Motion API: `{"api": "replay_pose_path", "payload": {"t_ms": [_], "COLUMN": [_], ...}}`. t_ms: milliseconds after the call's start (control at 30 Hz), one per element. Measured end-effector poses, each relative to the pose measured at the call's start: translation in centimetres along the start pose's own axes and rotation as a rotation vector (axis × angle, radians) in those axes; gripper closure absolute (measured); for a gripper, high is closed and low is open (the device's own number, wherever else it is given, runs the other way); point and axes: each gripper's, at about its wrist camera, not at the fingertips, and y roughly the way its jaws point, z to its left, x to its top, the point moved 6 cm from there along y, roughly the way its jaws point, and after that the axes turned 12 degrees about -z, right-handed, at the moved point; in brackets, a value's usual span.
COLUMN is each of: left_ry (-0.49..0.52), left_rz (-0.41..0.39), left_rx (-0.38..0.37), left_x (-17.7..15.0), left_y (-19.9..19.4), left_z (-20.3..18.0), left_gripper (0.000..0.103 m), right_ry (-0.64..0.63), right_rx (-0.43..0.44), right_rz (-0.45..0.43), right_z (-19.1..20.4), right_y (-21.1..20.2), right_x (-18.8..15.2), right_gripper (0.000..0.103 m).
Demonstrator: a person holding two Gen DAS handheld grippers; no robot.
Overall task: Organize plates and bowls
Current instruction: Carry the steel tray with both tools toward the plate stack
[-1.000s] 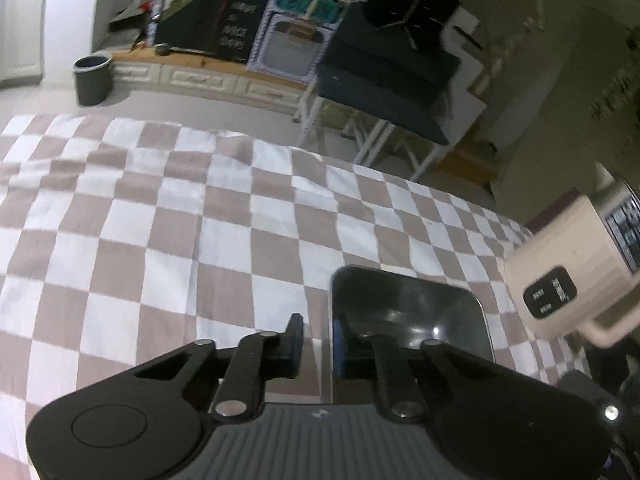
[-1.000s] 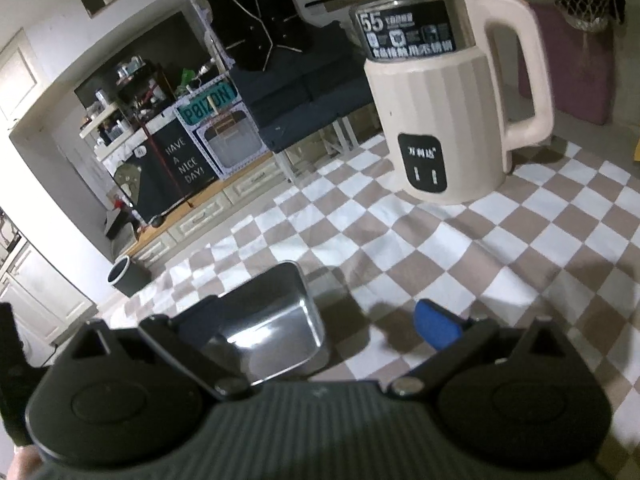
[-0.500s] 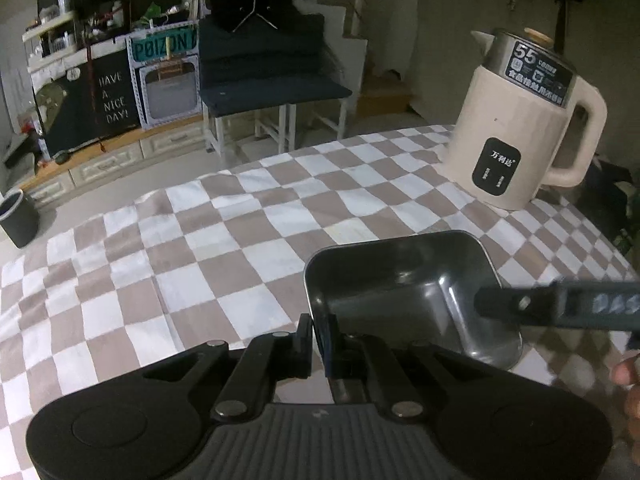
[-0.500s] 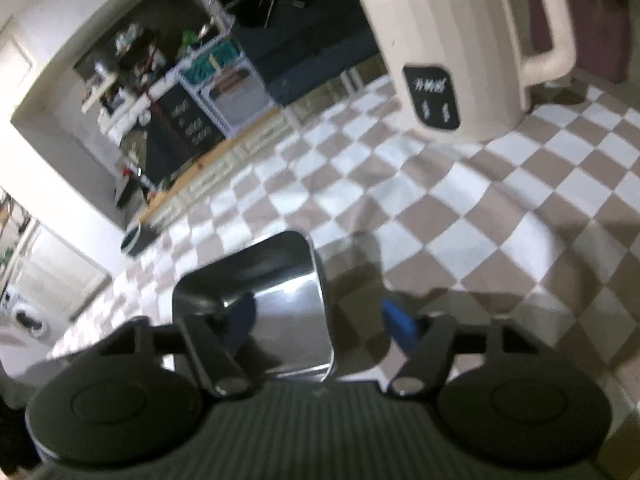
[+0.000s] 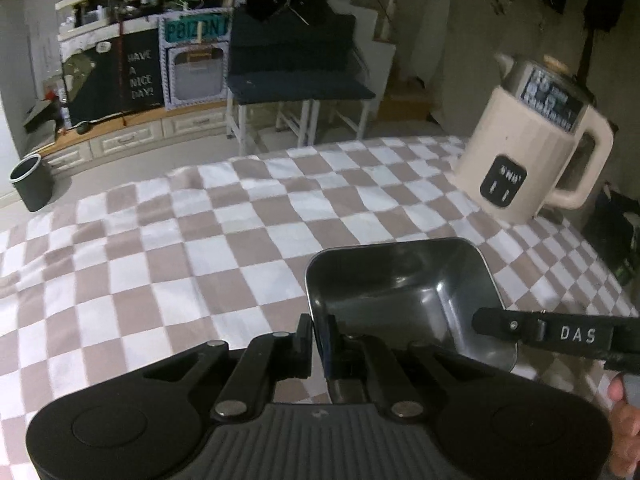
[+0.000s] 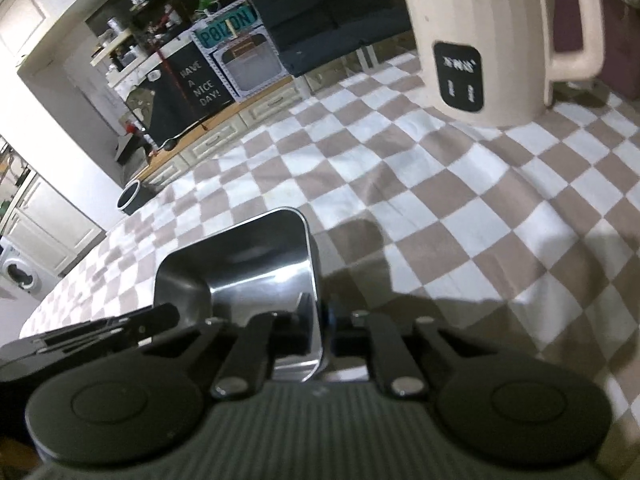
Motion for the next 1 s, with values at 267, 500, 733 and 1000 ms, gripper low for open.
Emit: {"api": "replay_pose_path", "payload": {"t_ms": [267,500,733,1000], "left_ry": [-0.052,-0.055,-0.066,-0.076], "left_rz": [-0.084,-0.137,-0.182,-0.199], "left_rx": [0.068,0.099,0.107,0.117], "left_x": [1.3,1.7,0.1,-3.1], "left_y": [-6.1,-11.7,-17.2,-21.0], "left_z": [0.5,0.2,-1.2,-3.2], "left_gripper": [0.099,0.099,0.097,0.096], "right_ry": [-0.034,-0.094,-0.131,-0.186], "right_rx": [0.091,0.164,0.223,0.249], "right_rz": [-0.044,-0.092,-0.126,-0.176], "right_z": [2.9,5.2,5.9,5.2], "right_y": [-3.6,-8.2,-12.7,-16.8], "right_x": [0.6,0.3,-0.2,-0.9], "right_gripper": [0.093,0.093,0.093,0.093]}}
